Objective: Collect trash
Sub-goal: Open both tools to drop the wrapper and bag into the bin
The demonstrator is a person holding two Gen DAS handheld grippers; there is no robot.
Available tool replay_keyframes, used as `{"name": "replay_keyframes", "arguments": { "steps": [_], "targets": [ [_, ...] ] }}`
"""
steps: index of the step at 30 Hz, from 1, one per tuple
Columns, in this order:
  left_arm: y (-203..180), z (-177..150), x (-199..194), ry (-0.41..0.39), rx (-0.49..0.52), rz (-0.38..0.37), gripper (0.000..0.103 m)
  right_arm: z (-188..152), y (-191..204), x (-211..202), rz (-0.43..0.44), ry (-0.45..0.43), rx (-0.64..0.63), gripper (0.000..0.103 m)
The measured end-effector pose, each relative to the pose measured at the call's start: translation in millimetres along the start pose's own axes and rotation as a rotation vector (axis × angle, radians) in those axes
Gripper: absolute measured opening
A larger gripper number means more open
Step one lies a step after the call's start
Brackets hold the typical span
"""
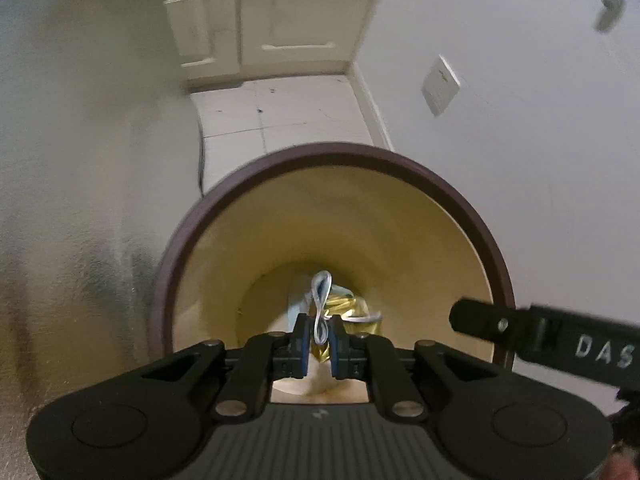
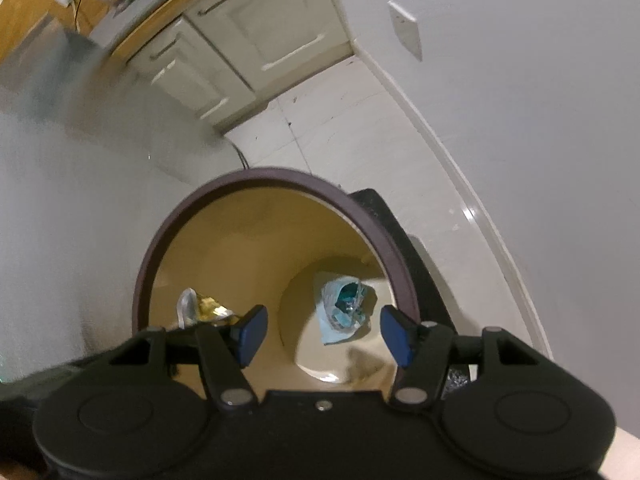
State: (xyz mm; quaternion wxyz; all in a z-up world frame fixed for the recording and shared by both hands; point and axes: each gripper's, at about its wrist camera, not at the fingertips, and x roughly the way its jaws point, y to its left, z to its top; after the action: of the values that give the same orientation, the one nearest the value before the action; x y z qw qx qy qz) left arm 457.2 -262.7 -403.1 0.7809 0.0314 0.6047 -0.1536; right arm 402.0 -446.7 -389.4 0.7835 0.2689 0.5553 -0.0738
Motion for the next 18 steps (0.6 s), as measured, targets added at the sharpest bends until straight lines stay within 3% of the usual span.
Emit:
{"name": "replay_keyframes", "arguments": {
  "steps": [3, 18],
  "targets": [
    [-2.8, -1.0, 2.7, 0.003, 0.024, -0.005, 0.039, 0.5, -3.1, -3.5, 0.000, -0.005, 0.001, 0.063],
    [8.8, -19.9, -20.9, 0.008, -0.011, 0.034, 0.041, -6.5, -4.0, -5.9, -0.014, 0.025, -0.017, 0.063]
  ]
}}
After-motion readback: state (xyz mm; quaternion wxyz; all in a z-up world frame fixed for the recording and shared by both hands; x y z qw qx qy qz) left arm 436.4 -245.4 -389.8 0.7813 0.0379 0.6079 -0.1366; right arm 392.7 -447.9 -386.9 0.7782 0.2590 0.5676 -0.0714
